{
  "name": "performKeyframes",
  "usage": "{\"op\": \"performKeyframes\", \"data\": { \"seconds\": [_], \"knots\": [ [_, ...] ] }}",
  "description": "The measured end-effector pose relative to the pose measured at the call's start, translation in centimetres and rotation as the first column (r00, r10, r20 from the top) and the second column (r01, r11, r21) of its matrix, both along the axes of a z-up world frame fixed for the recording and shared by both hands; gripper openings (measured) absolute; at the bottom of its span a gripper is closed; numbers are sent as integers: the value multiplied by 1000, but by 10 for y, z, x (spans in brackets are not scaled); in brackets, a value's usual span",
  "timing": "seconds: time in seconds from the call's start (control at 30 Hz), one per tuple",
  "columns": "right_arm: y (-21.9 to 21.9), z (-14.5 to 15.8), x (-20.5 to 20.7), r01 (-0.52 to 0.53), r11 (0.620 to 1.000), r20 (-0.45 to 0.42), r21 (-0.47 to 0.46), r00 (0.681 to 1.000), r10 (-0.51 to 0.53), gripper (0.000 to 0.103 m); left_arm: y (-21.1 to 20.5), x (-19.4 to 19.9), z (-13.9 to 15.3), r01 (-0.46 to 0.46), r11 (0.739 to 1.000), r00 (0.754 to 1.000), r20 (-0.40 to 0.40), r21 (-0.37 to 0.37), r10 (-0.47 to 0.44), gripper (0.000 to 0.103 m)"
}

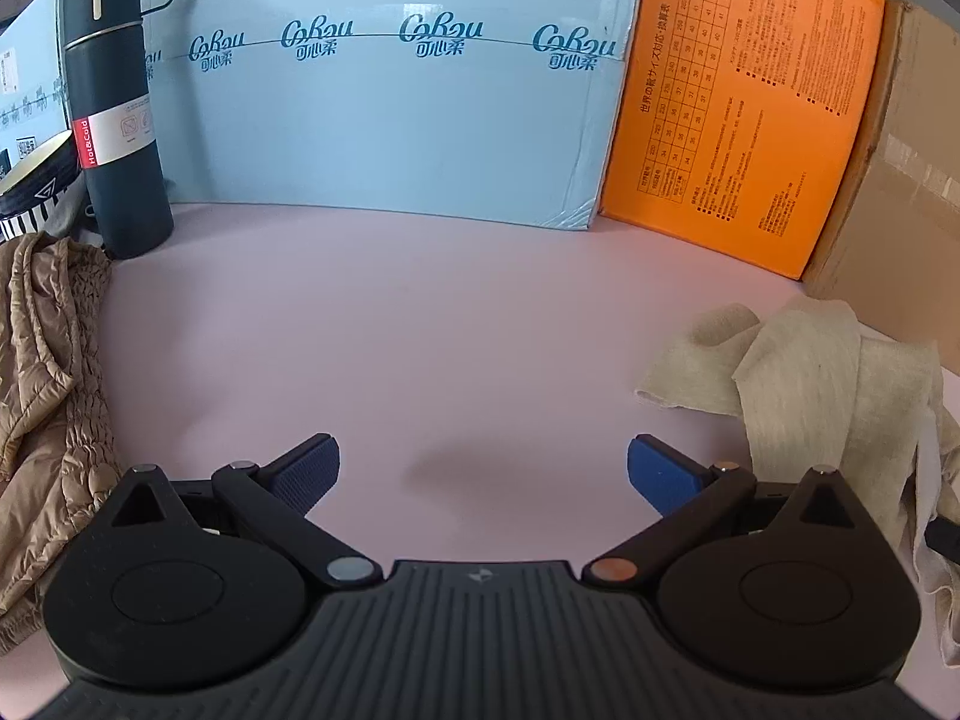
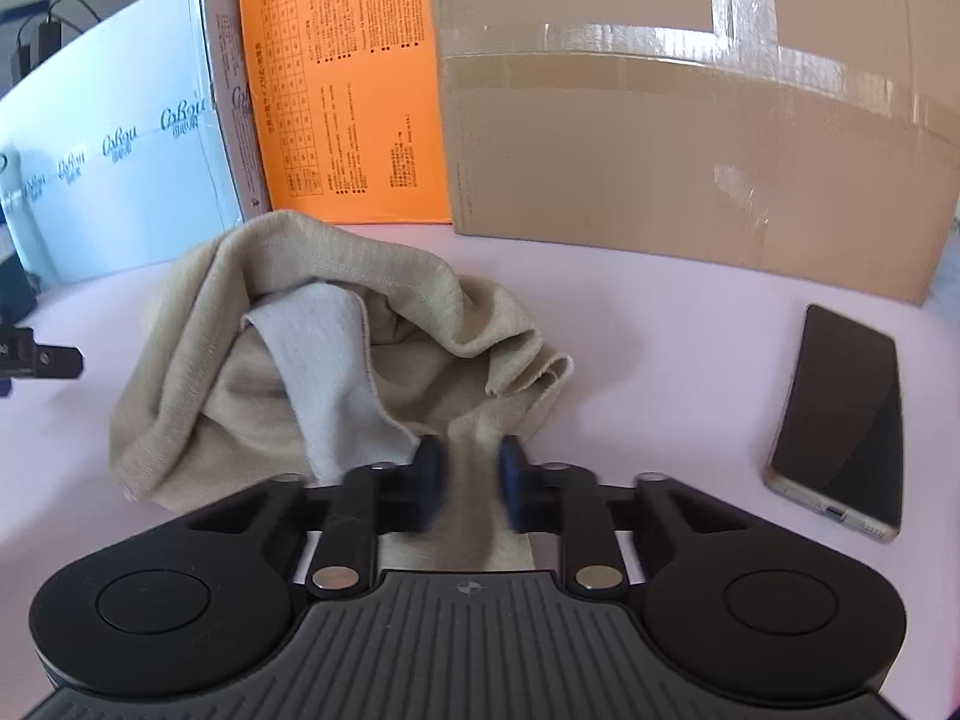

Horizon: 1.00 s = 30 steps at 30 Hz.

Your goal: Fold clothes

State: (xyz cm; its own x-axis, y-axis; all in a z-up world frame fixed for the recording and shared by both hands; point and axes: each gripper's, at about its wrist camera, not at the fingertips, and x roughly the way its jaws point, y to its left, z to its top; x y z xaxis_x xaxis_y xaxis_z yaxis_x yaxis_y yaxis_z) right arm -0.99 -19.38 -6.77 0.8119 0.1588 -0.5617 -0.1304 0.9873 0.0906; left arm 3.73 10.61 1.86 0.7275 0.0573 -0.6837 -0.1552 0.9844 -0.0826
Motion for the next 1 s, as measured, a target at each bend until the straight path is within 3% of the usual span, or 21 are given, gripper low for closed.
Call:
{"op": "performKeyframes", "data": {
  "seconds": [0.1, 0.23, 0.4, 0.5, 0.63, 0.77, 1.0],
  "knots": [
    [2, -1, -3, -25, 999, -2, 34, 1000, 25, 11, -4, -2, -1, 14, 1000, 1000, 4, 7, -14, 103],
    [-6, -1, -9, -57, 981, -29, 184, 998, 64, 10, -4, -2, -2, 20, 1000, 1000, 9, 12, -21, 103],
    [-19, 9, -20, -152, 904, 30, 399, 988, 153, 10, 0, 0, -5, 9, 1000, 1000, 5, -3, -9, 103],
    [-16, 22, -24, -215, 856, 87, 470, 977, 197, 10, 1, 2, -6, -4, 1000, 1000, -3, -7, 4, 103],
    [-6, 40, -35, -302, 812, 151, 500, 953, 261, 10, 2, 3, -9, -26, 1000, 1000, -7, -14, 25, 103],
    [12, 51, -48, -378, 790, 178, 482, 926, 334, 10, 6, 2, -7, -45, 999, 999, 6, -29, 45, 103],
    [60, 53, -43, -488, 749, 198, 447, 871, 449, 10, 28, -9, 14, -169, 985, 979, 109, -23, 171, 103]
  ]
}}
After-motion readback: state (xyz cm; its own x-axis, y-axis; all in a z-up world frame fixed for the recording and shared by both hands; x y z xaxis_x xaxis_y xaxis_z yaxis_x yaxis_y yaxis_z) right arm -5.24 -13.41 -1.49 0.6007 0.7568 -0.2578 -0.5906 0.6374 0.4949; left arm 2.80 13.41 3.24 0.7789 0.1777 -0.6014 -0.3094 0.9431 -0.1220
